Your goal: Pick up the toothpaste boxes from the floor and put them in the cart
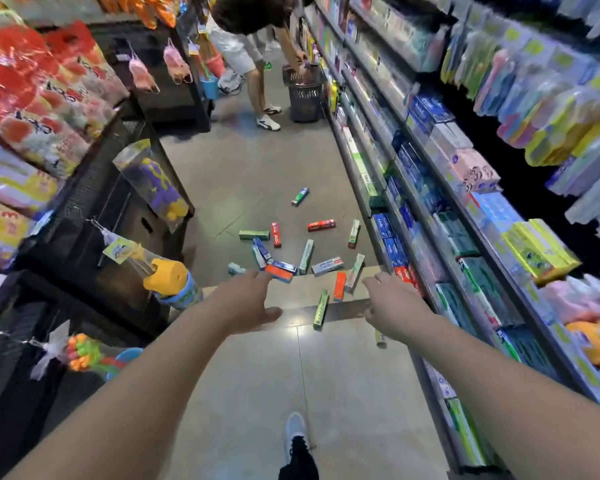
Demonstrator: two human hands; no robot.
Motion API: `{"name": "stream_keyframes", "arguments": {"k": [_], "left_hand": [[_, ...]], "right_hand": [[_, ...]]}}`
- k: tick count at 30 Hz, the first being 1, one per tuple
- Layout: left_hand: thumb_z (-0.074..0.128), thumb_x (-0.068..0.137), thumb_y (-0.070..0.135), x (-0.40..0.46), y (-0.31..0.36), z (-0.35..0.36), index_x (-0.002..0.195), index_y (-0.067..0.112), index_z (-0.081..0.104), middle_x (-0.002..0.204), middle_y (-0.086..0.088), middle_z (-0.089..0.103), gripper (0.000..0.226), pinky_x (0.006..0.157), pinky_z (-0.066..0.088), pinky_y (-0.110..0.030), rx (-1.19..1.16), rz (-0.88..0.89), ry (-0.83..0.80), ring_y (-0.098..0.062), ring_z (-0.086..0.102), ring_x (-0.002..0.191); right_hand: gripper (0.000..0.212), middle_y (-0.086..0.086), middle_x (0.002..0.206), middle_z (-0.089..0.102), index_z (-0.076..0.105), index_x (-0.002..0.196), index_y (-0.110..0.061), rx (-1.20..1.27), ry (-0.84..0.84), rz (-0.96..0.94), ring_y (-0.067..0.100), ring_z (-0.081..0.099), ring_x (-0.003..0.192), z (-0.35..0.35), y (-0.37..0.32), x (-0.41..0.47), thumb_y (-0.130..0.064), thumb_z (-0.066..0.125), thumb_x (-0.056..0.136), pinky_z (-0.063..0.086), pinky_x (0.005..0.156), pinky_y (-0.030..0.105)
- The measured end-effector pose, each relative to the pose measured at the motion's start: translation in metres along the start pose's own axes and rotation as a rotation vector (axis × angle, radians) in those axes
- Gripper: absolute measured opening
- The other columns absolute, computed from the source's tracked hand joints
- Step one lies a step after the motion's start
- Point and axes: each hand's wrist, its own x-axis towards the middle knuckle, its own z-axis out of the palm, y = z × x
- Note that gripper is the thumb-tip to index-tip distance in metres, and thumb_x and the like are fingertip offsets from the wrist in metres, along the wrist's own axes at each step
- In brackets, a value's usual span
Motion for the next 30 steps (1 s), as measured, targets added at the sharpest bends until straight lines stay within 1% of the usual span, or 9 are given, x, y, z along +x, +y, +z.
{"name": "stream_keyframes", "arguments": {"k": [4, 8, 11, 13, 15, 20, 23, 25, 30], "left_hand": [[0.059, 0.085, 0.054, 0.083, -0.018, -0.031, 0.131, 0.02, 0.044, 0.13, -0.005, 0.049, 0.059, 0.094, 0.045, -0.041, 0.012, 0.053, -0.04, -0.026, 0.05, 0.118], [0.057, 0.087, 0.053, 0.166, -0.021, -0.052, 0.139, 0.02, 0.038, 0.131, -0.005, 0.048, 0.064, 0.092, 0.045, -0.04, 0.041, 0.115, -0.072, -0.026, 0.049, 0.118], [0.056, 0.087, 0.054, 0.226, -0.019, -0.052, 0.14, 0.02, 0.037, 0.136, -0.006, 0.045, 0.066, 0.096, 0.044, -0.043, 0.049, 0.149, -0.101, -0.028, 0.048, 0.122], [0.057, 0.087, 0.052, 0.265, -0.015, -0.045, 0.14, 0.019, 0.037, 0.136, -0.007, 0.045, 0.065, 0.096, 0.044, -0.042, 0.042, 0.159, -0.137, -0.029, 0.048, 0.123], [0.057, 0.086, 0.052, 0.306, -0.012, -0.032, 0.138, 0.017, 0.038, 0.136, -0.009, 0.046, 0.066, 0.095, 0.045, -0.044, 0.043, 0.167, -0.157, -0.032, 0.049, 0.121], [0.057, 0.087, 0.051, 0.401, -0.004, 0.02, 0.138, 0.017, 0.036, 0.134, -0.012, 0.047, 0.066, 0.095, 0.045, -0.046, -0.006, 0.138, -0.248, -0.033, 0.049, 0.12], [0.056, 0.088, 0.052, 0.458, 0.0, 0.066, 0.142, 0.016, 0.034, 0.134, -0.011, 0.046, 0.068, 0.098, 0.044, -0.047, -0.031, 0.11, -0.301, -0.032, 0.047, 0.122], [0.056, 0.088, 0.052, 0.494, 0.001, 0.102, 0.143, 0.017, 0.032, 0.135, -0.01, 0.044, 0.07, 0.097, 0.044, -0.045, -0.056, 0.09, -0.337, -0.032, 0.047, 0.122], [0.057, 0.089, 0.05, 0.58, 0.002, 0.217, 0.141, 0.016, 0.032, 0.135, -0.009, 0.043, 0.067, 0.094, 0.046, -0.044, -0.078, 0.062, -0.385, -0.031, 0.049, 0.121]], "right_hand": [[0.053, 0.006, 0.133, 0.049, 0.043, 0.137, -0.019, -0.027, -0.027, 0.067, 0.027, 0.046, 0.123, -0.013, 0.009, 0.071, -0.035, 0.057, 0.089, 0.04, 0.099, 0.04], [0.055, 0.004, 0.133, 0.049, 0.043, 0.138, -0.021, 0.0, -0.033, 0.13, 0.025, 0.047, 0.121, -0.018, 0.029, 0.136, -0.036, 0.06, 0.088, 0.04, 0.1, 0.038], [0.051, 0.005, 0.126, 0.051, 0.046, 0.132, -0.02, -0.002, -0.067, 0.18, 0.027, 0.049, 0.116, -0.009, 0.053, 0.18, -0.038, 0.06, 0.086, 0.041, 0.096, 0.039], [0.046, 0.006, 0.123, 0.052, 0.047, 0.127, -0.02, 0.002, -0.099, 0.221, 0.029, 0.051, 0.115, 0.002, 0.072, 0.209, -0.037, 0.058, 0.085, 0.042, 0.093, 0.039], [0.046, 0.007, 0.124, 0.052, 0.046, 0.127, -0.02, 0.017, -0.139, 0.256, 0.03, 0.052, 0.115, 0.018, 0.092, 0.24, -0.035, 0.058, 0.086, 0.043, 0.093, 0.039], [0.055, 0.008, 0.132, 0.05, 0.038, 0.139, -0.018, 0.069, -0.271, 0.328, 0.03, 0.049, 0.122, 0.072, 0.143, 0.309, -0.035, 0.056, 0.089, 0.04, 0.099, 0.04], [0.048, 0.01, 0.132, 0.048, 0.043, 0.132, -0.015, 0.124, -0.355, 0.388, 0.031, 0.049, 0.124, 0.122, 0.176, 0.353, -0.037, 0.053, 0.09, 0.04, 0.1, 0.04], [0.047, 0.011, 0.132, 0.047, 0.043, 0.13, -0.014, 0.155, -0.389, 0.418, 0.032, 0.049, 0.124, 0.163, 0.193, 0.38, -0.036, 0.053, 0.09, 0.041, 0.101, 0.04], [0.042, 0.014, 0.131, 0.047, 0.044, 0.127, -0.009, 0.204, -0.476, 0.48, 0.033, 0.049, 0.123, 0.292, 0.219, 0.442, -0.022, 0.054, 0.089, 0.042, 0.096, 0.038]]}}
